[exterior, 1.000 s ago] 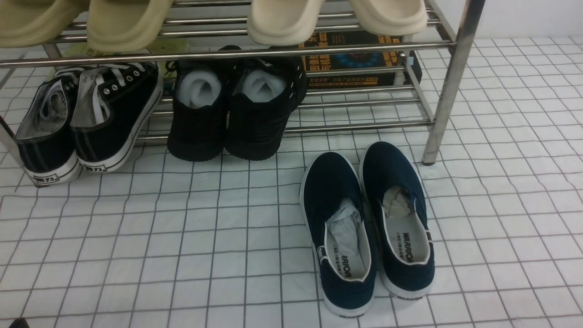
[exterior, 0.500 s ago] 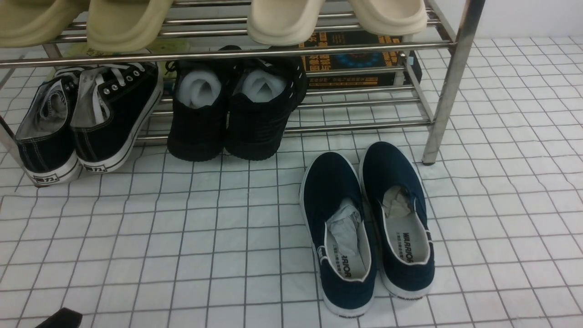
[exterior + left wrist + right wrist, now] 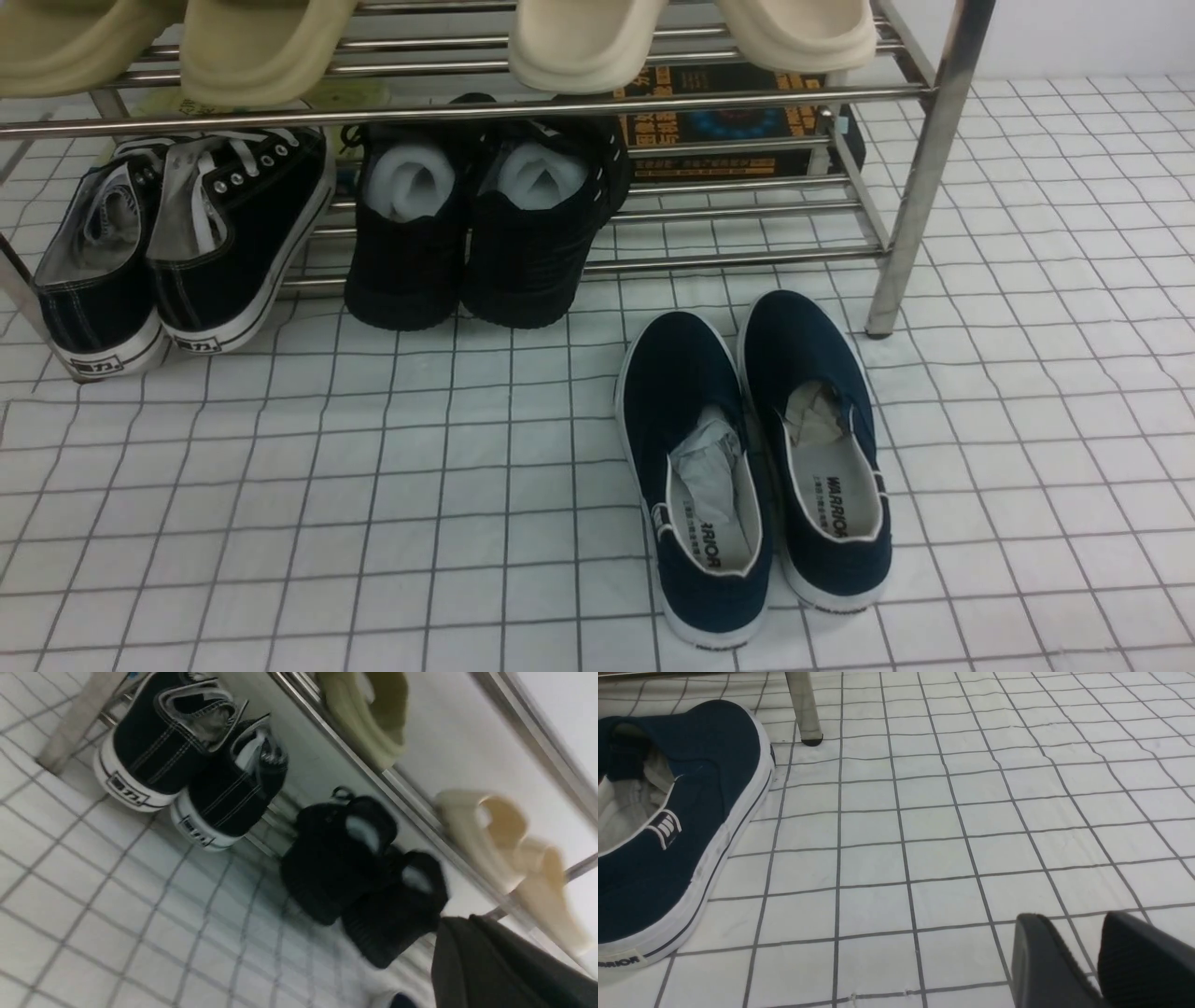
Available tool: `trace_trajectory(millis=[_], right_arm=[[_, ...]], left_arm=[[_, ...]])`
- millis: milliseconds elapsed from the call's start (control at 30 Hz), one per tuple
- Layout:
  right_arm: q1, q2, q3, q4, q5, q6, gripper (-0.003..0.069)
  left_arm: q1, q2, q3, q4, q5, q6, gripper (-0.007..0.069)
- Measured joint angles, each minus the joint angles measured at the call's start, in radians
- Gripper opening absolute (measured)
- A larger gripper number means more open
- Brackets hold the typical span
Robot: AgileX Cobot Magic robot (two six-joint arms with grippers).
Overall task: Take the shoes off the shelf with your hand from the white checkered tablecloth.
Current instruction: 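Grasp the leftmost shoe on the bottom shelf of the shoe rack with the left gripper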
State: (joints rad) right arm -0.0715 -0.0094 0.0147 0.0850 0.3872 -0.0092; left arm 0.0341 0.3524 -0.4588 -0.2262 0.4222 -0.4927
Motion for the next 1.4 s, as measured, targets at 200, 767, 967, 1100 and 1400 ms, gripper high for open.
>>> trace_trajectory(millis=[200,767,967,1100,1400], right_arm=[[0.0,0.0,0.0,0.0,0.0,0.0,0.0211],[0.0,0.0,0.0,0.0,0.0,0.0,0.0233],[0.0,0.0,0.0,0.0,0.0,0.0,0.0237],[0.0,0.0,0.0,0.0,0.0,0.0,0.0237],[0.0,0.0,0.0,0.0,0.0,0.0,0.0239]], left_arm=[[0.0,0.511,-0.311,0.192,0.488,0.215,0.0001],[0.372,1.123,-0.807,-0.019,0.538,0.304,0.0014],[0.371,1.137,-0.809,-0.133,0.417,0.344,0.0058],[0.359,1.183,-0.809,-0.134,0.371,0.344,0.0176],[0.345,1.315,-0.809,-0.136,0.272,0.349,0.0463]])
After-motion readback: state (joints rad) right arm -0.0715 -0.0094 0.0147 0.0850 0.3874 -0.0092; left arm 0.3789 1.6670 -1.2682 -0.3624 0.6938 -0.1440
